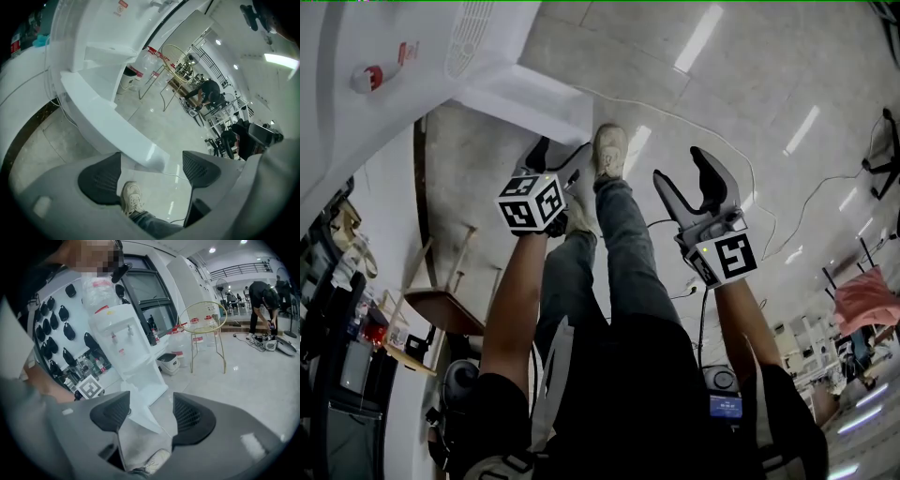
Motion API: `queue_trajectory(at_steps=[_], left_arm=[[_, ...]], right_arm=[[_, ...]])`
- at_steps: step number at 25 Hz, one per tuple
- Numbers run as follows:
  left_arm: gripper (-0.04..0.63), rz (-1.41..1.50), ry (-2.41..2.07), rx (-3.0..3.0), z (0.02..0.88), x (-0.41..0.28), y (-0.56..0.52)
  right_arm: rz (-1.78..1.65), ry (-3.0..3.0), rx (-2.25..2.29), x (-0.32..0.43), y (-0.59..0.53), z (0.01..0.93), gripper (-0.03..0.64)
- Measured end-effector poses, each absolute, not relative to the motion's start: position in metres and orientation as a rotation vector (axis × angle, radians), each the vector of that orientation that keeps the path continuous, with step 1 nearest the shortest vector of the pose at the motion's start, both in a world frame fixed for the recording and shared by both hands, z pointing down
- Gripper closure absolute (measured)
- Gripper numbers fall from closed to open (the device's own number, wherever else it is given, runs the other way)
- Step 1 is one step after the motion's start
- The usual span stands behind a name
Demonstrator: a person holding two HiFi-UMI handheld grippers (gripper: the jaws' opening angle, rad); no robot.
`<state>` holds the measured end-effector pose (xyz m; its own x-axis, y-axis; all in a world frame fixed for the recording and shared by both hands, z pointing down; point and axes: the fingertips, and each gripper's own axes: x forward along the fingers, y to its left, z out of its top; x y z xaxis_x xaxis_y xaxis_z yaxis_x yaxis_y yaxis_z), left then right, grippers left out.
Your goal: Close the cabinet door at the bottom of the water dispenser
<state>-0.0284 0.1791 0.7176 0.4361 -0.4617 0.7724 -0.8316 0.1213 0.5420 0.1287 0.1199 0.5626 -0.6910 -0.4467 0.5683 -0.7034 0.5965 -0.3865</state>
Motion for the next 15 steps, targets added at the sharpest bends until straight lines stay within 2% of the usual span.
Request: queue_trajectory(at_steps=[15], left_arm=[[0.181, 0.372, -1.147, 1.592, 0.709, -0.015, 0.128]], right_arm=[[0.907, -2.360, 1.058, 0.148, 0.107, 0.557, 0.342]])
